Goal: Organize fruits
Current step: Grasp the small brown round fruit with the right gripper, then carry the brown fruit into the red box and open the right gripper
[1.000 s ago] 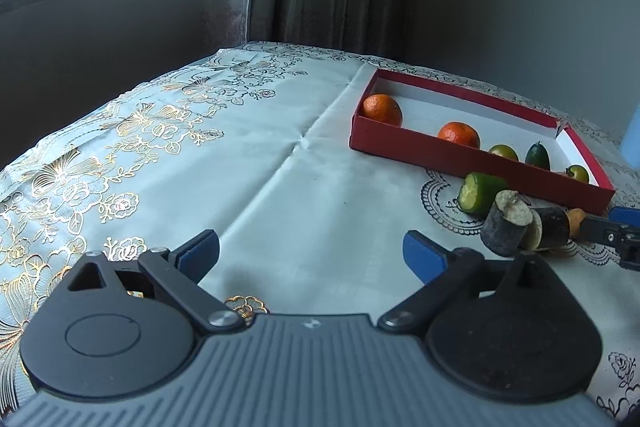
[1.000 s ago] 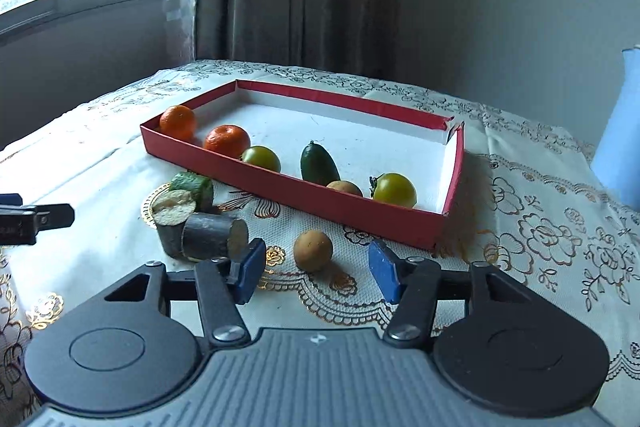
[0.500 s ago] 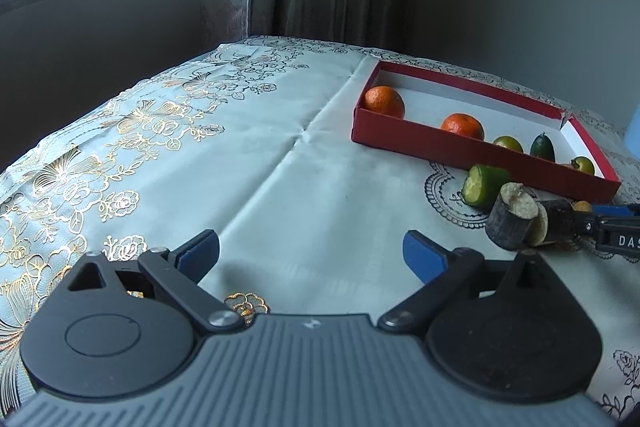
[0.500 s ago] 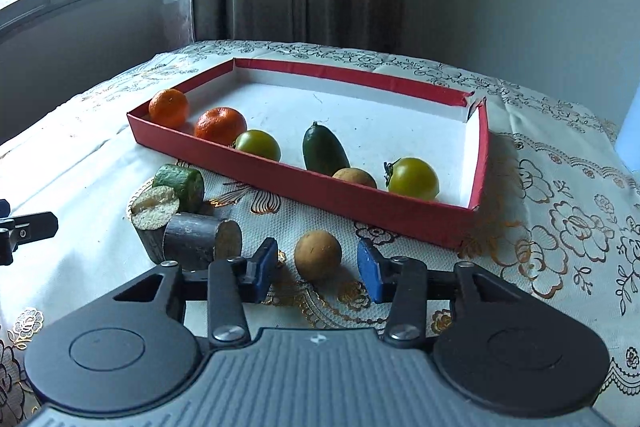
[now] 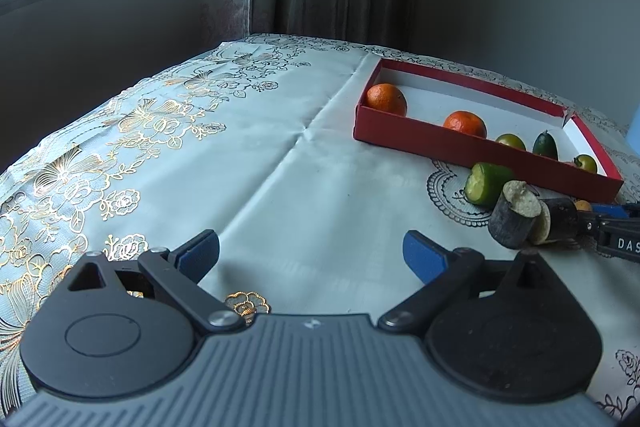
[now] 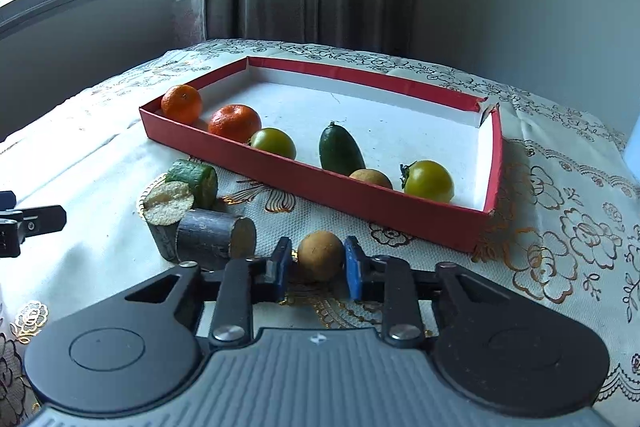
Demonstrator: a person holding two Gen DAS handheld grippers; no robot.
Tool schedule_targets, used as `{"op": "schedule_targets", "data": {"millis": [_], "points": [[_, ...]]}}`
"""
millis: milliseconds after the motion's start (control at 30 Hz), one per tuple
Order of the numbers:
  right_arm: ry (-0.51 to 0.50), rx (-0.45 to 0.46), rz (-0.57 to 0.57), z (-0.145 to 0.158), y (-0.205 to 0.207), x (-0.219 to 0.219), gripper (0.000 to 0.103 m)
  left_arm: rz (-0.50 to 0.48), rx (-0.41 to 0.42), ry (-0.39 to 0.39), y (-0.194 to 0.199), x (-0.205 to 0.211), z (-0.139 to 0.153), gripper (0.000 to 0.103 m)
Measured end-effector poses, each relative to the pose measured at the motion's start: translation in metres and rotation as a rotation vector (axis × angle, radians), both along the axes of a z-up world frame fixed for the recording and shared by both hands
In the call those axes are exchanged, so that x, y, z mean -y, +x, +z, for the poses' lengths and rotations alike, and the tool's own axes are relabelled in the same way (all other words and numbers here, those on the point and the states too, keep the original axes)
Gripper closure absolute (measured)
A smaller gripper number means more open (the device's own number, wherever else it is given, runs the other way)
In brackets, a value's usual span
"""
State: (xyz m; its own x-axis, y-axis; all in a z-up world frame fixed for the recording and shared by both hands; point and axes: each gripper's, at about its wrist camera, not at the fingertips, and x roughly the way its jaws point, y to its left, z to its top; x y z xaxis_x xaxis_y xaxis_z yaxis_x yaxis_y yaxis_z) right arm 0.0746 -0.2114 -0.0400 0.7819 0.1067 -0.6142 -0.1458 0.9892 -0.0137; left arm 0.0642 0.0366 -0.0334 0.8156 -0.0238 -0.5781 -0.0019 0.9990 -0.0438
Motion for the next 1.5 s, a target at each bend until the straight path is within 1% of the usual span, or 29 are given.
{"op": "schedule_targets", "data": {"millis": [67,433,600,900,1033,1233,1400,1500], "points": [[-0.001,0.001,-0.002,0.0,0.0,0.0,0.079,0.001,-0.001,0.001,0.0,0.0,0.0,0.005],[0.016,-0.001,-0.007,0.0,0.0,0.002,0.079,0.005,-0.012,0.008,0.002,0.0,-0.002,0.005],[-0.005,0.007,-0.007,0.0,-0.001,-0.001,0.079,0.011,-0.017,0.012,0.002,0.0,-0.002,0.005],[0.003,0.009,-0.01,0.0,-0.001,0.002,0.079,0.016,-0.037,0.052,0.003,0.004,-0.005,0.005],[0.028,0.021,-0.023,0.002,-0.003,0.005,0.08,0.017,-0.045,0.072,0.005,0.006,-0.006,0.005],[0.062,0.057,-0.011,0.017,-0.012,0.013,0.08,0.017,-0.05,0.084,0.005,0.008,-0.006,0.005],[0.068,0.105,-0.019,0.041,-0.015,0.028,0.079,0.016,-0.051,0.091,0.006,0.009,-0.007,0.005],[0.051,0.133,-0.038,0.058,-0.008,0.039,0.079,0.015,-0.051,0.089,0.005,0.009,-0.007,0.005]]}}
